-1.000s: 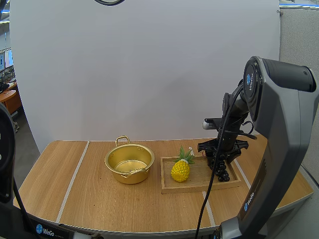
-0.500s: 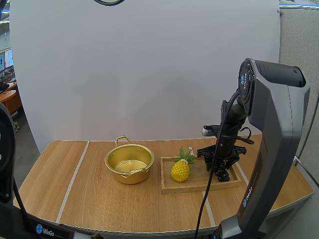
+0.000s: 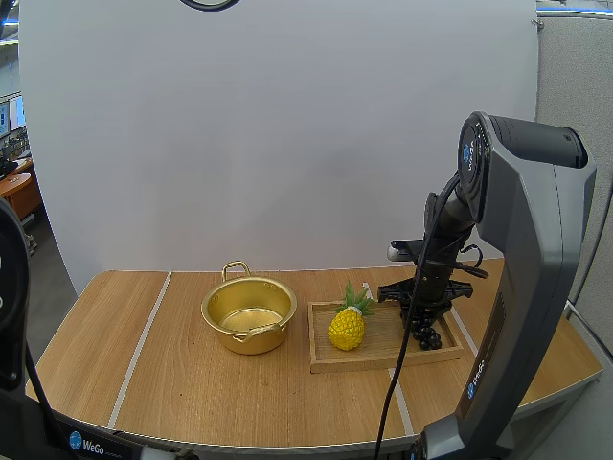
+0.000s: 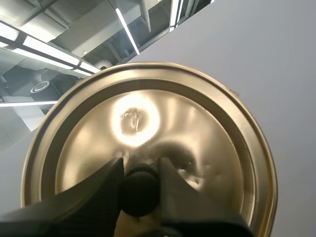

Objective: Open the pot, put the grape inside, and close it

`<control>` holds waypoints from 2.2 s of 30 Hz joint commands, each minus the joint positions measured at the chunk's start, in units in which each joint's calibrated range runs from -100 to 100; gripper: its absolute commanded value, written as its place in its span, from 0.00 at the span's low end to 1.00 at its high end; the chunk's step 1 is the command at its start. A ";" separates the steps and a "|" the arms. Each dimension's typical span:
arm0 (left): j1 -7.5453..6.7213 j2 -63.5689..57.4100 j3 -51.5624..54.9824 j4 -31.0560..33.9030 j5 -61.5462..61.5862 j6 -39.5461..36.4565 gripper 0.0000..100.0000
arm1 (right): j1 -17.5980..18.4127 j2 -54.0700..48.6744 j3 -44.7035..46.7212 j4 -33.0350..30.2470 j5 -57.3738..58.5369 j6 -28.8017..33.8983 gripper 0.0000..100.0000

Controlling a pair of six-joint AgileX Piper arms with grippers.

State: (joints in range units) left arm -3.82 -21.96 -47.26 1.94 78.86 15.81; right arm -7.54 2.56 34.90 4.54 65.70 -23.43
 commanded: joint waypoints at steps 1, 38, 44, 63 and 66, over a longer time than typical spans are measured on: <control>-0.20 -0.49 -0.60 0.49 -1.64 -0.43 0.00 | -0.17 -0.27 -0.51 2.22 1.02 -1.22 0.00; -0.20 -0.49 -0.60 0.49 -1.64 -0.43 0.00 | 15.03 -29.63 -18.41 8.47 20.79 -4.19 0.00; -0.20 -0.49 -0.60 0.49 -1.64 -0.43 0.00 | 20.31 -24.25 -22.61 8.47 20.79 -2.84 0.00; -0.20 -0.49 -0.60 0.49 -1.64 -0.43 0.00 | 24.68 -0.24 -30.11 11.11 16.12 -3.34 0.00; -0.20 -0.49 -0.60 0.49 -1.64 -0.43 0.00 | 24.68 2.07 -30.11 11.94 14.79 -4.20 0.00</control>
State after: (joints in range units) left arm -3.82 -21.96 -47.26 1.94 78.86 15.81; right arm 17.14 1.63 5.77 14.43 84.20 -26.23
